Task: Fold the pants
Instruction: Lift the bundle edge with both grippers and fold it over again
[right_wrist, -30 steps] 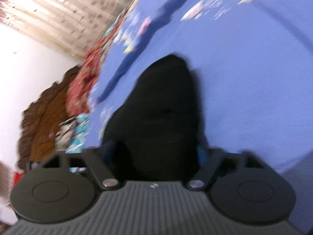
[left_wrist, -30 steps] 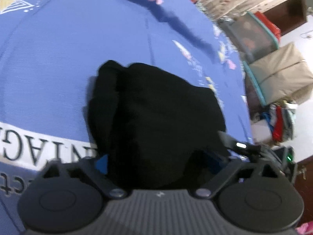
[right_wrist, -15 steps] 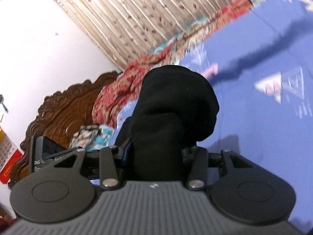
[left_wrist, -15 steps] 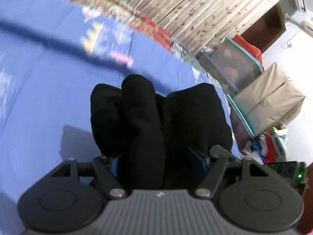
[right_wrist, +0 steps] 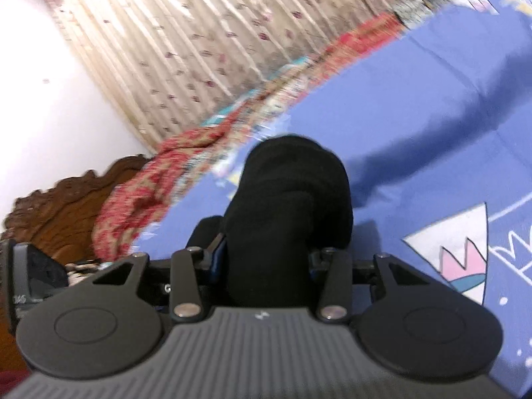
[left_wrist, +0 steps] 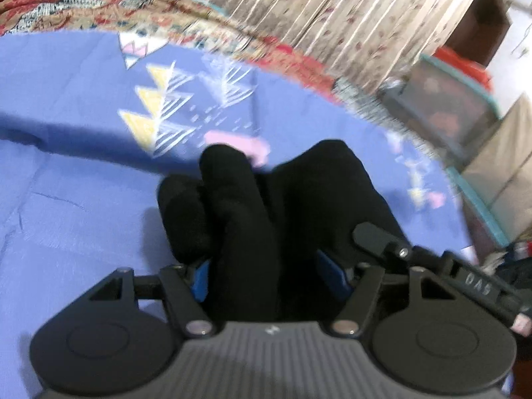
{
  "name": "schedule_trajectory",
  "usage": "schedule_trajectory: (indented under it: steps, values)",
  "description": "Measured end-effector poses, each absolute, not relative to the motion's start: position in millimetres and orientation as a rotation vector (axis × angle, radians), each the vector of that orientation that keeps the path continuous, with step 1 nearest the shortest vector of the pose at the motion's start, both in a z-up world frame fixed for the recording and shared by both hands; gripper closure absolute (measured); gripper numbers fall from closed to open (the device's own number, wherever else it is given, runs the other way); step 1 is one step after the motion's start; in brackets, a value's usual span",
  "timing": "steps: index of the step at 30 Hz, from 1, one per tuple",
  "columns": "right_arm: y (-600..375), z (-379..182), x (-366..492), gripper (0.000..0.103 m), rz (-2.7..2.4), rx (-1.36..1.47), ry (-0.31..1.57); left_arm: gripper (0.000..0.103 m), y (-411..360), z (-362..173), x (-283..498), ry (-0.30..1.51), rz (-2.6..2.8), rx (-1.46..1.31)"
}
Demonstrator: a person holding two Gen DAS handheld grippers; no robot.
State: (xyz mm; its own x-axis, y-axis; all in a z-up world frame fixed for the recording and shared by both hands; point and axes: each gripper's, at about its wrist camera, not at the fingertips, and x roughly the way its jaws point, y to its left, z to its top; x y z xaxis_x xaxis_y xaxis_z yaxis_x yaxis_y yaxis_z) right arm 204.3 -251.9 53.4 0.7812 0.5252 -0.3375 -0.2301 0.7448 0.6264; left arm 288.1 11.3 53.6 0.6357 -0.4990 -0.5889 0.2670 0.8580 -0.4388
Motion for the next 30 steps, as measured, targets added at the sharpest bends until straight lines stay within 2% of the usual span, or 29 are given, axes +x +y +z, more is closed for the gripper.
schedule_trajectory:
  steps: [2, 3, 4, 5, 7, 21, 26, 30]
  values:
    - [-257.4, 32.7, 213.5, 0.057, 0.376, 0.62, 0.549, 0.043, 3.7, 35.0, 296.6, 0.785, -0.391, -0.262]
    - [-261.1, 22.5, 214.3, 0.056, 0.355, 0.633, 0.55, 0.04, 0.2, 27.2, 299.2, 0.794, -0.36, -0.235]
    - [-265.3, 10.8, 215.7, 0.054, 0.343, 0.65, 0.554, 0.039, -1.6, 21.6, 299.4, 0.803, -0.346, -0.23]
    - [-270.7, -3.2, 213.6, 0.046, 0.329, 0.678, 0.55, 0.036, -4.0, 16.2, 299.7, 0.809, -0.34, -0.234]
    - [-279.2, -13.5, 209.0, 0.045, 0.317, 0.74, 0.545, 0.033, -6.3, 12.7, 298.9, 0.794, -0.334, -0.221]
    - [-273.6, -8.1, 210.0, 0.03, 0.268, 0.682, 0.534, 0.014, -7.4, 6.7, 300.2, 0.807, -0.255, -0.219]
    - [-276.2, -8.0, 205.7, 0.028, 0.27, 0.708, 0.538, 0.01, -8.1, 8.0, 300.0, 0.813, -0.238, -0.205]
    - [-282.5, -8.4, 189.5, 0.02, 0.309, 0.754, 0.524, 0.009, -6.7, 8.0, 299.7, 0.817, -0.23, -0.205]
